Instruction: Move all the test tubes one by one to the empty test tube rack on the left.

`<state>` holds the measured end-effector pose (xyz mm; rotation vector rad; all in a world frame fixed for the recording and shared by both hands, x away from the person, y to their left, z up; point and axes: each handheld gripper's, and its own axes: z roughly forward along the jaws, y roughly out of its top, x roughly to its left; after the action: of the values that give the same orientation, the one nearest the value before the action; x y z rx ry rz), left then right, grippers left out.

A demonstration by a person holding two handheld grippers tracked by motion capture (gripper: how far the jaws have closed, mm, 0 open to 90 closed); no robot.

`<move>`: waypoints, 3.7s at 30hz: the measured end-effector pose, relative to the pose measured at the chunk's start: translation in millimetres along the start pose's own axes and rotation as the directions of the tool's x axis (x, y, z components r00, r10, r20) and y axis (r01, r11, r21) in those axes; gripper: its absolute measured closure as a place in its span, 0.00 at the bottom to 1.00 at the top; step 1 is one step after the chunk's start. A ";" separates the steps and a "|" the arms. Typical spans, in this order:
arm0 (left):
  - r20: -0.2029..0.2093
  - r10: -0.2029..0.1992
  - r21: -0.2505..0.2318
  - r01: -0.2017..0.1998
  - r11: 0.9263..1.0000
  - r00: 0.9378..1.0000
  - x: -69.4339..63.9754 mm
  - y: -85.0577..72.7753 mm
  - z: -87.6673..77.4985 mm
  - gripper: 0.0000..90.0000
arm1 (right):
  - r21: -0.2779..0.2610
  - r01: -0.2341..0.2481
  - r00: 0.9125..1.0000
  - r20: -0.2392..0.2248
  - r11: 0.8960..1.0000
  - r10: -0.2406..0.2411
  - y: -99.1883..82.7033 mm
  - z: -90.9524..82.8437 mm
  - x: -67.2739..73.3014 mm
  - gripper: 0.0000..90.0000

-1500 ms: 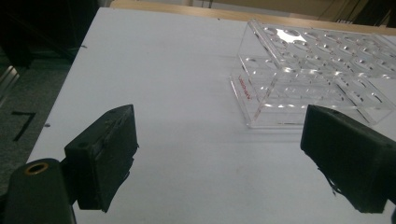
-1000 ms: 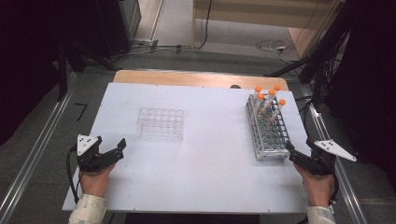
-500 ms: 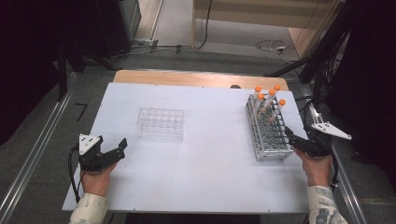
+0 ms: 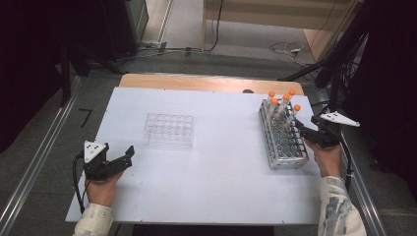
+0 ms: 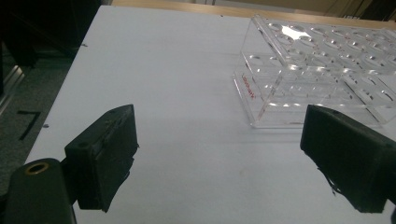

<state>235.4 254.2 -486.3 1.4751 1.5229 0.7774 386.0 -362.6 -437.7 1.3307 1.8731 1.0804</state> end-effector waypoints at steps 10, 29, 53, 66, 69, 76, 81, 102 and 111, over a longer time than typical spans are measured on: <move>-0.006 0.002 0.006 -0.002 1.000 1.000 -0.5 -0.8 2.2 0.13 | 0.008 0.006 0.998 -0.069 1.000 -0.006 -1.5 24.4 -10.7 0.50; -0.010 0.003 0.009 -0.003 1.000 1.000 -0.2 -1.6 2.5 0.13 | 0.024 0.043 0.989 -0.144 0.999 -0.040 8.1 41.3 -9.2 0.70; -0.010 0.006 0.008 -0.006 1.000 1.000 -0.9 -1.6 0.8 0.13 | -0.098 0.051 0.992 -0.109 0.994 -0.061 37.3 11.1 -3.7 0.80; 0.036 0.028 -0.027 -0.027 0.999 0.999 -14.1 4.7 -8.5 0.13 | -0.096 0.069 0.987 -0.135 0.993 -0.082 49.3 -27.2 16.6 0.80; 0.054 0.037 -0.030 -0.035 0.999 0.998 -17.9 7.3 -10.5 0.13 | -0.096 0.091 0.982 -0.158 0.991 -0.106 49.8 -33.2 28.4 0.80; 0.118 0.045 -0.039 -0.041 0.998 0.992 -29.9 18.6 -17.9 0.13 | -0.091 0.131 0.965 -0.219 0.987 -0.148 50.6 -39.4 61.6 0.80; 0.180 0.074 -0.028 -0.070 0.997 0.981 -45.0 26.4 -20.3 0.16 | -0.083 0.181 0.943 -0.267 0.980 -0.197 49.4 -35.5 93.1 0.80; 0.278 0.163 -0.047 -0.156 0.987 0.947 -96.7 44.1 -5.9 0.19 | -0.065 0.228 0.871 -0.432 0.972 -0.233 27.8 -12.4 171.5 0.80; 0.327 0.197 -0.057 -0.188 0.980 0.924 -119.9 60.0 10.7 0.19 | -0.037 0.258 0.849 -0.469 0.965 -0.245 17.0 -2.5 190.1 0.80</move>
<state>264.6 141.1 -419.5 1.6603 1.1241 0.6183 330.4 -180.6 -423.8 0.8414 2.3411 1.3228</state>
